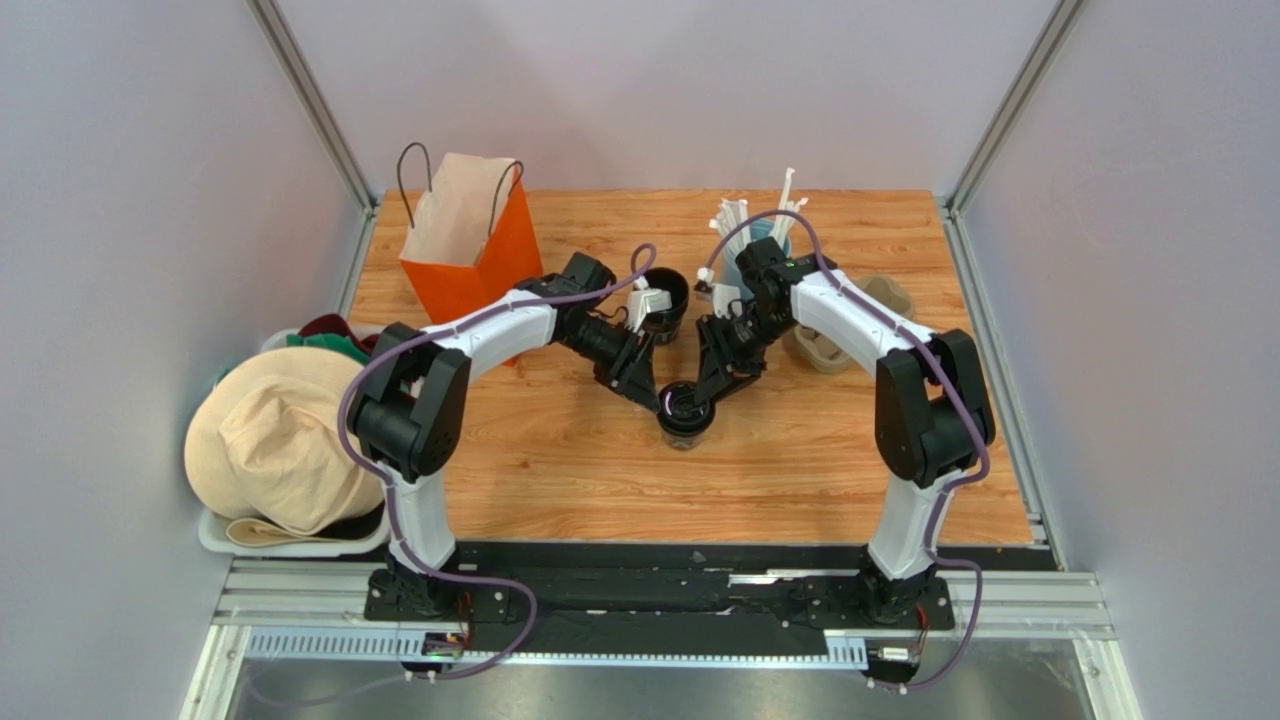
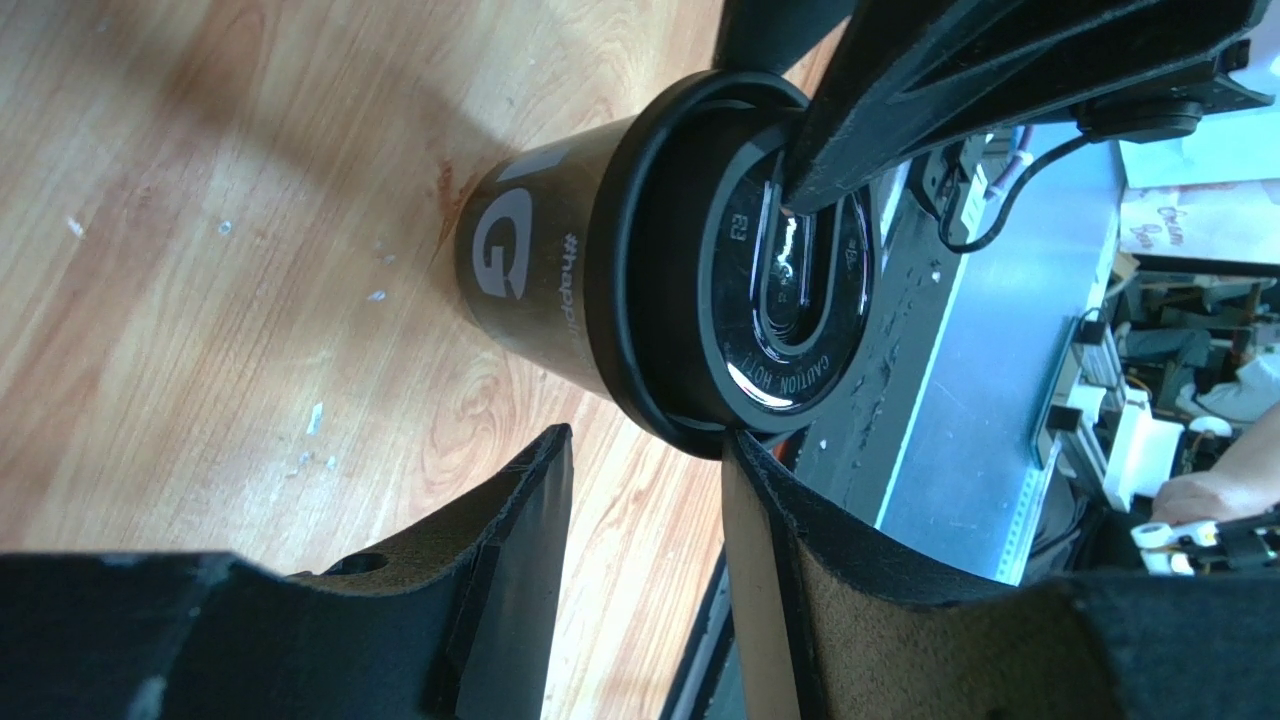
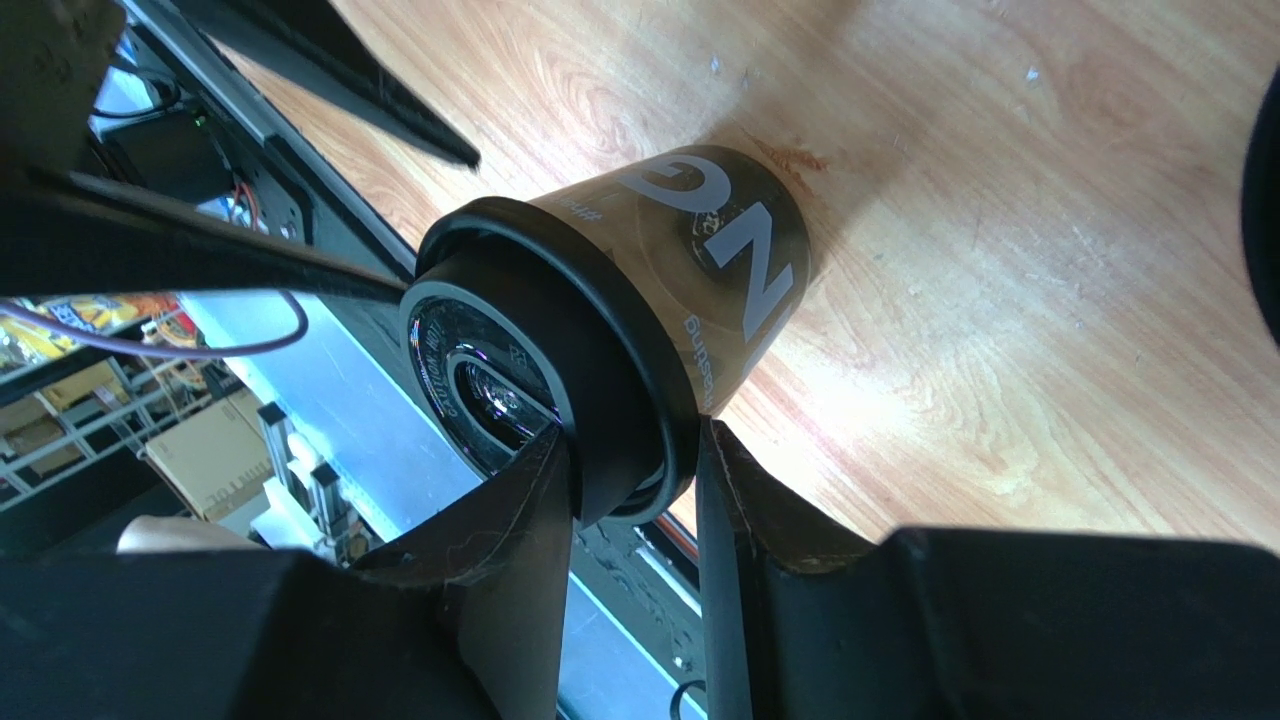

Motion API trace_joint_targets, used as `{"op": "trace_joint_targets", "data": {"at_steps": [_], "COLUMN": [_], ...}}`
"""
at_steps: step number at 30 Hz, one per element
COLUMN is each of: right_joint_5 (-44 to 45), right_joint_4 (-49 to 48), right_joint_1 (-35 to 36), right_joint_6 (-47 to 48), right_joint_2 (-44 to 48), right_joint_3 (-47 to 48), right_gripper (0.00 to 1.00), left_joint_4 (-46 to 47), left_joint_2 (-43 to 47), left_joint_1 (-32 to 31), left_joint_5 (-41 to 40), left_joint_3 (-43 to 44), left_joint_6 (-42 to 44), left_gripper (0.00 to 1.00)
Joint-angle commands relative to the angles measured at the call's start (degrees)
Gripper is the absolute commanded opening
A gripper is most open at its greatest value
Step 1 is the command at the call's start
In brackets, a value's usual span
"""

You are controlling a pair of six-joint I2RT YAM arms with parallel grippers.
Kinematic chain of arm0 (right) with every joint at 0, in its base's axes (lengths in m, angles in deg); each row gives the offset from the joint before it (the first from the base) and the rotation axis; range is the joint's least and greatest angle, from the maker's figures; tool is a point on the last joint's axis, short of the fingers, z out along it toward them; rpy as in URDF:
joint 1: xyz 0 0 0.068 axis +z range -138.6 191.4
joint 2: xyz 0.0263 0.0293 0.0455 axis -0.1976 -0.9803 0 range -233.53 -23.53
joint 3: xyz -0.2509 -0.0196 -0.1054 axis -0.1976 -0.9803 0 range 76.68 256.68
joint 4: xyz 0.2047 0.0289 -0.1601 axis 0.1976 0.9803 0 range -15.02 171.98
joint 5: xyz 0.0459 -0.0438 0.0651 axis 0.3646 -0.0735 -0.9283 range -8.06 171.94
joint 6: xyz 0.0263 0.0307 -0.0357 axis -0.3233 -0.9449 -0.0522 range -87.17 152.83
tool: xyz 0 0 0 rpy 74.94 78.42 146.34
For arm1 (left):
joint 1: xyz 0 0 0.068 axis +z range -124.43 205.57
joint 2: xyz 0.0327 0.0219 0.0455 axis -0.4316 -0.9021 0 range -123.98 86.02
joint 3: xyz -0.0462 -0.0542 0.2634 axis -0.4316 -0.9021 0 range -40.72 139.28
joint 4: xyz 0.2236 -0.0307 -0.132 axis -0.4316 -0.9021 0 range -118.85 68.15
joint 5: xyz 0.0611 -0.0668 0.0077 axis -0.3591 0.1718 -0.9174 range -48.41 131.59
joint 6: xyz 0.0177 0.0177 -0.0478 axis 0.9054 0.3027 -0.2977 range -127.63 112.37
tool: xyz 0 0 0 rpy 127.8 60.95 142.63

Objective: Pack the takeout coffee

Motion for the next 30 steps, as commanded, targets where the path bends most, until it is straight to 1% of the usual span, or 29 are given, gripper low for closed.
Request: {"op": "trace_joint_targets", "data": {"at_steps": [1,9,17,19,21,25,30], "right_joint_5": [8.9,9.7,10.3,10.6,10.8,11.0,11.3], "right_joint_4": [-6.7,-7.0,-7.6,-7.7,-7.7,-7.8,-7.8], "right_joint_1": [-0.7,-1.0,-0.9,-0.9,-0.9,-1.0,-0.8], "right_joint_6": [-1.3,-2.3,-2.8,-2.7,-2.9,-3.0,-3.0], "right_joint_2": [-1.9,-3.0,-3.3,-3.3,-3.3,-3.7,-3.8], "right_joint_3": [0.6,1.4,1.5,1.3,1.1,0.9,0.6], "right_gripper": [0.03,0.04,0.03,0.03,0.03,0.03,0.03], "left_joint_4": [3.9,5.5,5.1,4.4,3.6,1.5,-0.4], "left_joint_2": [1.9,2.1,1.2,0.5,0.0,-2.5,-5.6], "left_joint_1": [-0.8,-2.6,-4.0,-4.2,-4.3,-4.5,-5.0], "left_joint_5": [3.0,3.5,-0.5,-3.5,-4.8,-9.8,-13.6], "left_joint_3": [-0.3,-0.4,0.0,0.2,0.3,1.1,1.5], "left_joint_6": [0.2,-1.8,-1.9,-1.8,-1.7,-0.6,0.7], "left_gripper": [0.50,0.51,0.51,0.49,0.48,0.39,0.36]}}
